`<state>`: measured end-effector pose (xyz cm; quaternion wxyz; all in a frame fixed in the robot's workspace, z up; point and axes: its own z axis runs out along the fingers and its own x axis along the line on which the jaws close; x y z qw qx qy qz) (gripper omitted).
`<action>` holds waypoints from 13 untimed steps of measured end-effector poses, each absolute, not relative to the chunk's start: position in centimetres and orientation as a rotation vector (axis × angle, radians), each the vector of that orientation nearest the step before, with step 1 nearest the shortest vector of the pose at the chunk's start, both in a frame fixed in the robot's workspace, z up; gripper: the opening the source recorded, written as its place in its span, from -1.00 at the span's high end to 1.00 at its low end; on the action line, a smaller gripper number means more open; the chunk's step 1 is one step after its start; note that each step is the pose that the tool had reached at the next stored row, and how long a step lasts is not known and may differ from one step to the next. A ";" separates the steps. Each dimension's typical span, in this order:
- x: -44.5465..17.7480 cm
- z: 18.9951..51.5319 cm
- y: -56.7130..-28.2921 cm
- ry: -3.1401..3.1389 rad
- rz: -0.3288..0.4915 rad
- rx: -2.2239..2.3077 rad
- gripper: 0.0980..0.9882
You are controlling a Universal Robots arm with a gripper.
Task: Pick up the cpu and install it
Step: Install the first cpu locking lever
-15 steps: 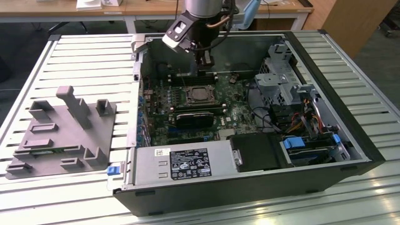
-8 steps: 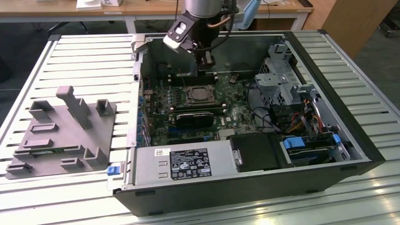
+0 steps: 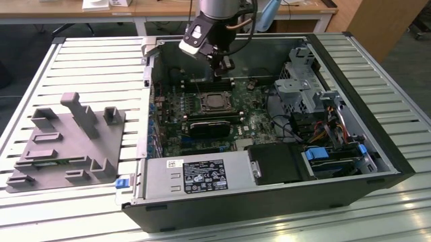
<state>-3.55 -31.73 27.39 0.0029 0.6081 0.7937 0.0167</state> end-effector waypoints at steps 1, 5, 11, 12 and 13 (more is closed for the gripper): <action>-3.6 27.4 -31.7 2.506 0.052 1.885 0.98; -3.6 27.4 -31.7 2.573 0.053 1.794 0.98; -3.6 27.4 -31.7 2.669 0.053 1.651 0.98; -3.6 27.4 -31.7 2.684 0.053 1.628 0.98; -3.6 27.4 -31.7 2.698 0.052 1.605 0.98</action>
